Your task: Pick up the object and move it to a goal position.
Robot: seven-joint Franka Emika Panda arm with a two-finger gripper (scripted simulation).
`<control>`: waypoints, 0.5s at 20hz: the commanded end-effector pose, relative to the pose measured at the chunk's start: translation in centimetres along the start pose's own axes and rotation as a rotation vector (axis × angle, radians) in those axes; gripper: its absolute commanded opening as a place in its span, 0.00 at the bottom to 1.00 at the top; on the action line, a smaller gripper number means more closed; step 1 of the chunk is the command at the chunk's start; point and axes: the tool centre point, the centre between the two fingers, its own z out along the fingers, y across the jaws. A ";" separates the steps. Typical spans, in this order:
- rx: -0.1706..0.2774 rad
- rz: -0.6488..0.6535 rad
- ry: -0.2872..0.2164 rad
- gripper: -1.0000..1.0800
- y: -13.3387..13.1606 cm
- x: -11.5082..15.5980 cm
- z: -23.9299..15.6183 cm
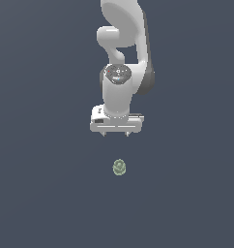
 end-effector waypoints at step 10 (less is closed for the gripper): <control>0.019 0.010 0.024 0.96 -2.3 0.5 -0.6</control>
